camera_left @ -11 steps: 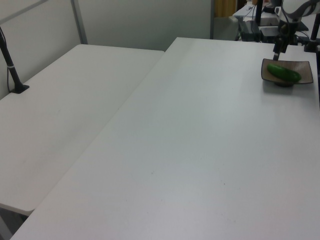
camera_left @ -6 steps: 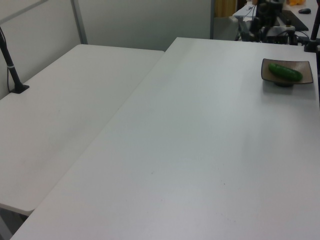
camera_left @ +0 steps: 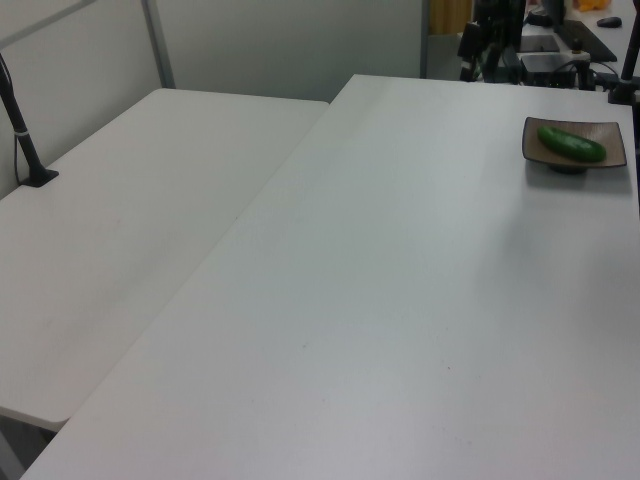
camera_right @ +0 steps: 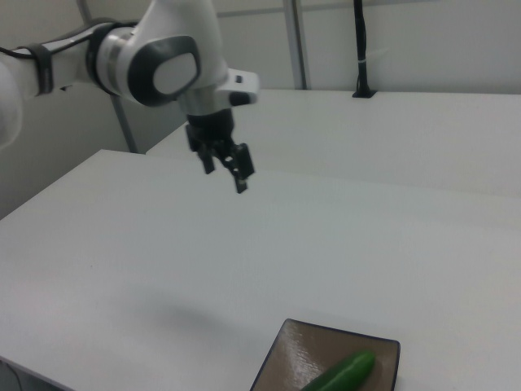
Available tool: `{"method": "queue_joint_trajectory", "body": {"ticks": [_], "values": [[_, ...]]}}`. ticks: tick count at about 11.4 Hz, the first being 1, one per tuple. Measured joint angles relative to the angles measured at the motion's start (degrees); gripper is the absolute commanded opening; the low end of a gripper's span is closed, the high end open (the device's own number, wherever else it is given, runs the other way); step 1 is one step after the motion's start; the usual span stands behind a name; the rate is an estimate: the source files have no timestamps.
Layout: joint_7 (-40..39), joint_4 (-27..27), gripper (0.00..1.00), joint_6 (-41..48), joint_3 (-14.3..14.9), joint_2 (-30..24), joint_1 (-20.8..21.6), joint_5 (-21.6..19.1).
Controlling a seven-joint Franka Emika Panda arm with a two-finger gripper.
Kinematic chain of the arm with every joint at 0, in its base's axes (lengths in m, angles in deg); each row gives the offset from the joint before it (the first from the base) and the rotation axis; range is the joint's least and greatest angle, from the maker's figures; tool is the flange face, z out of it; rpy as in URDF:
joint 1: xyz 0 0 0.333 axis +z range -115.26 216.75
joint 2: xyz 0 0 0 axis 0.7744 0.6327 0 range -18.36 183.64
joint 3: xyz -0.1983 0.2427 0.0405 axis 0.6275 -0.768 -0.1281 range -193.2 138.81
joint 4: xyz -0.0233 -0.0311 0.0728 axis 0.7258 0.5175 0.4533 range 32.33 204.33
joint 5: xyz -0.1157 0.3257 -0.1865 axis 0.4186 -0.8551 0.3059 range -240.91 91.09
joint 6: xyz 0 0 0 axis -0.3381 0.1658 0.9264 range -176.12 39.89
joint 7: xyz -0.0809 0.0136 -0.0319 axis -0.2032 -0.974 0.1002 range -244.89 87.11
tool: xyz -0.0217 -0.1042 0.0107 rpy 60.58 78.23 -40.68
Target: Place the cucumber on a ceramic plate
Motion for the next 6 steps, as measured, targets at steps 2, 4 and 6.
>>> {"method": "queue_joint_trajectory", "body": {"ticks": [2, 4, 6], "values": [[0.16, -0.09, 1.00, 2.42, -1.10, -0.57, 4.28, 1.31], [0.26, -0.04, 1.00, 2.55, -2.91, -0.52, 7.09, 4.13], [0.30, 0.09, 1.00, 2.55, -3.17, -0.19, 9.37, 5.88]]}}
